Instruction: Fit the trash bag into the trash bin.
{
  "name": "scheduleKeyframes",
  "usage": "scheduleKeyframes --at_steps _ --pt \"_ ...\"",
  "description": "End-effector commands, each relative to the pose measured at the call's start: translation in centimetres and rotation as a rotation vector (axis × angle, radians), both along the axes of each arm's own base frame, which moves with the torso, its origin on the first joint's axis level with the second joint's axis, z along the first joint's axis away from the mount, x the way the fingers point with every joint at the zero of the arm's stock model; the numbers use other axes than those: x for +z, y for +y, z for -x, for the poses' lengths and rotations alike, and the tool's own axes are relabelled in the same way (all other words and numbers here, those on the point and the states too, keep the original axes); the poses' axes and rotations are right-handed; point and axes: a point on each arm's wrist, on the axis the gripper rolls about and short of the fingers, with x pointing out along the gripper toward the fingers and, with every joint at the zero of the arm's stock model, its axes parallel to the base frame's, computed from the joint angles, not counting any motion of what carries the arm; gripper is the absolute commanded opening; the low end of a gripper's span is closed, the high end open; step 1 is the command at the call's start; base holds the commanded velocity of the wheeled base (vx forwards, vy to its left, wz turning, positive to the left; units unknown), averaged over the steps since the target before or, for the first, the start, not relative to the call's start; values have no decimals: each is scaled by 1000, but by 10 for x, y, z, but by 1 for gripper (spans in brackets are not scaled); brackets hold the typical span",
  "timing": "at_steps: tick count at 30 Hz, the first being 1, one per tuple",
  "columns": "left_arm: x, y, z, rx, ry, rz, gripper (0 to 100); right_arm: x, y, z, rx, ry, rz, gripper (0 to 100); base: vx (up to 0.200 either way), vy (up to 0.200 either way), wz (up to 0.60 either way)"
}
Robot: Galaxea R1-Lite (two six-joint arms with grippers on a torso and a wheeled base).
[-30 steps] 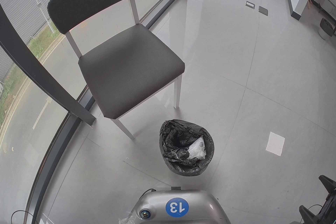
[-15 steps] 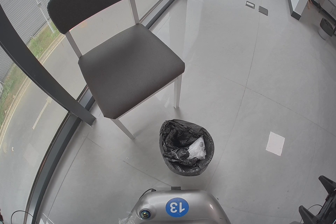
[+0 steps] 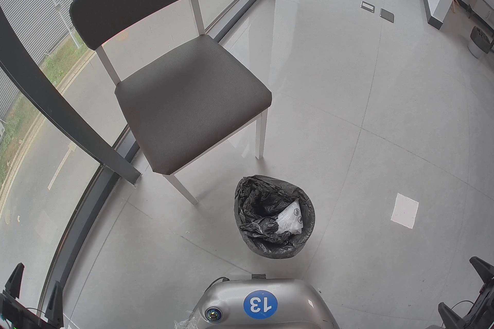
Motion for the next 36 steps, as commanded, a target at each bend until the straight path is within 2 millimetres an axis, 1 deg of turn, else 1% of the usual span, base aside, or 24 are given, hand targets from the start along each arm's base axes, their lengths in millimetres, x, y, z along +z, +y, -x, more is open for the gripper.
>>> scheduleKeyframes --at_steps 1,2,4,6,7,8,14,19,23,36 --pt "-7 -1 -2 -44 6 -11 100 -1 0 1 -7 -18 10 100 0 0 0" --pt "-7 -1 -2 -38 1 6 100 0 -1 1 -39 -21 8 100 0 0 0" --pt "-8 -1 -2 -33 3 15 100 0 -3 0 -158 -26 5 100 0 0 0" --pt "-8 -1 -2 -33 3 13 100 -3 -8 -3 -363 -27 8 100 0 0 0" --pt "-8 -1 -2 -33 3 13 100 -6 -9 -3 -434 -8 -8 100 0 0 0" --pt "-8 -1 -2 -35 3 9 100 -6 -10 -3 -471 1 -27 100 0 0 0" --pt "-7 -1 -2 -35 -3 15 100 -7 -9 -3 -410 8 -39 100 0 0 0" --pt "-7 -1 -2 -33 -2 12 100 -7 -9 -3 -414 13 -59 100 0 0 0" --pt "-7 -1 -2 -36 -3 9 100 -7 -10 -3 -449 18 -86 100 0 0 0" --pt "-8 -1 -2 -38 -2 9 100 -7 -10 -3 -440 15 -65 100 0 0 0"
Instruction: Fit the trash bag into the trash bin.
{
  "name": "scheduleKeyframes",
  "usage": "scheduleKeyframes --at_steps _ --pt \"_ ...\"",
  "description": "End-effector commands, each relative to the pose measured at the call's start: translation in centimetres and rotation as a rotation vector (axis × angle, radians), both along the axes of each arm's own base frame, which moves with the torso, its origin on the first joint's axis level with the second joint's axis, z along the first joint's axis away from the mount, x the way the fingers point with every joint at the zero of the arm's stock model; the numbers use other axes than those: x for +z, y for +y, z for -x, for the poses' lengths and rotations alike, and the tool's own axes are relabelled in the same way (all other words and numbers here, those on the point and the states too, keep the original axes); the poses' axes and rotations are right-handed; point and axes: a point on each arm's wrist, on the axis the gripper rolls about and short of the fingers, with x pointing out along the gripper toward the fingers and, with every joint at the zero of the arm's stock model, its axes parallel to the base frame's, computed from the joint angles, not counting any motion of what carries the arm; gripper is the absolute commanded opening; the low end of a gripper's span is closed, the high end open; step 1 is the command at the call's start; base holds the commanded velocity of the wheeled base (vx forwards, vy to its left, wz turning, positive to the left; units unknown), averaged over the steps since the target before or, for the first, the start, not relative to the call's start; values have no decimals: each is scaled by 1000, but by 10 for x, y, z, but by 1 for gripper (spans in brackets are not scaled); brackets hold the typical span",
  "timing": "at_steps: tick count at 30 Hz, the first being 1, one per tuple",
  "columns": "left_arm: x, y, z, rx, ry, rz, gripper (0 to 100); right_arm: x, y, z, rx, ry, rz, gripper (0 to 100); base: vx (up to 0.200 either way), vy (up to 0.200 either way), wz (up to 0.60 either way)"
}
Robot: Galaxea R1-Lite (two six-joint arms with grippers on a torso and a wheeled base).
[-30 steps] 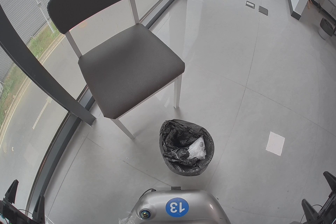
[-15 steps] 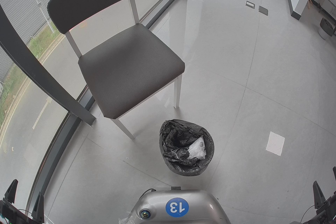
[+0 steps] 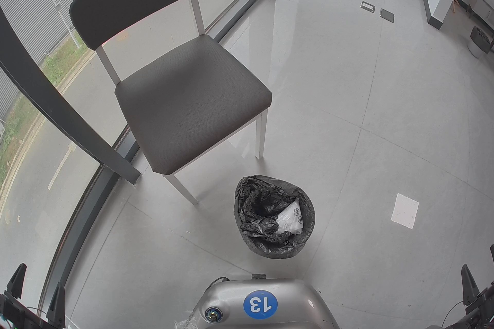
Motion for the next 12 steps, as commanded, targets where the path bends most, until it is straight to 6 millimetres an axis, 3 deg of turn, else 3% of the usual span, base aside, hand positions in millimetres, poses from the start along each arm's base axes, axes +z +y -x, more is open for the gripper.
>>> scheduleKeyframes --at_steps 1,12 --pt "-5 0 0 0 5 0 100 -5 0 0 6 3 13 100 0 0 0" --pt "-5 0 0 0 5 0 100 -5 0 0 9 3 10 100 0 0 0"
